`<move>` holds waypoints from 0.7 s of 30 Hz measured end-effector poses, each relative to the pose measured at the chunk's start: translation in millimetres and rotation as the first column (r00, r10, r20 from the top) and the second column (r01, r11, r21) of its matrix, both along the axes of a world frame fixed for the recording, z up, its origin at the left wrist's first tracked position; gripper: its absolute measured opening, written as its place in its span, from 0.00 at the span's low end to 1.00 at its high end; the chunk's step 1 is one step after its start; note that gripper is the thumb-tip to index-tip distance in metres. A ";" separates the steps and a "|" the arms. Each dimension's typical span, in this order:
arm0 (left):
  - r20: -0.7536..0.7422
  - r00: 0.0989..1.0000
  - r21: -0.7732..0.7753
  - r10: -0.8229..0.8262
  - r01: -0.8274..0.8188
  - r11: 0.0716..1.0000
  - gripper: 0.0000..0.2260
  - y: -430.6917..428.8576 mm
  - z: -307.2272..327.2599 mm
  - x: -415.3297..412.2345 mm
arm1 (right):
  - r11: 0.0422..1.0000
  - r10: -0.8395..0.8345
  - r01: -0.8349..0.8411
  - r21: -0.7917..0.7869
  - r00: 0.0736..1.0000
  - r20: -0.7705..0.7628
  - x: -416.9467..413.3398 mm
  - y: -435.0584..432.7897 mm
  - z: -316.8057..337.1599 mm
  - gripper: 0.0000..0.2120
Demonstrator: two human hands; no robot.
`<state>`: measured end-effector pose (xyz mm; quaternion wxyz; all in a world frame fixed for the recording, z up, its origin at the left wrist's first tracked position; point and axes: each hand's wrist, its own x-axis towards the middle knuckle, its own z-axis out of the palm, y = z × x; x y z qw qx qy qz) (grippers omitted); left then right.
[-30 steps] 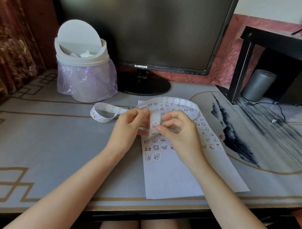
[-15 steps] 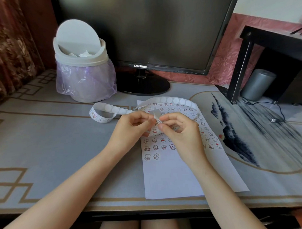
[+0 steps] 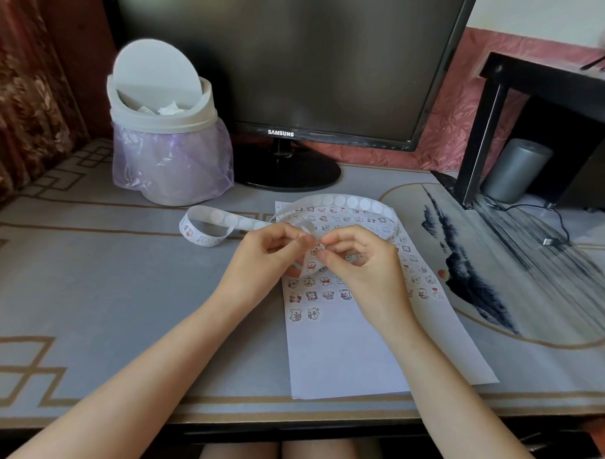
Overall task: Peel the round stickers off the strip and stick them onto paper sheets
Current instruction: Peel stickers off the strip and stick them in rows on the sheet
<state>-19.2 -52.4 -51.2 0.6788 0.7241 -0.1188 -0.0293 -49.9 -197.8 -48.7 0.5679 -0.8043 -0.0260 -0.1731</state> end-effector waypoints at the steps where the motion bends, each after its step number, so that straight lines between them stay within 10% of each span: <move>1: 0.001 1.000 -0.001 0.001 -0.001 1.000 0.06 0.1 0.1 -0.3 | 1.000 0.004 -0.004 -0.004 1.000 0.004 0.1 -0.1 -0.3 0.09; 14: -0.058 0.998 0.005 0.039 -0.039 0.999 0.07 -0.2 -0.8 1.3 | 0.962 -0.023 0.051 -0.269 0.994 0.109 -5.4 -1.3 1.7 0.04; 21: -0.077 0.996 0.030 0.045 -0.043 0.999 0.07 0.1 -4.2 3.5 | 0.999 0.051 -0.050 0.015 0.995 -0.090 -18.8 -10.0 19.3 0.04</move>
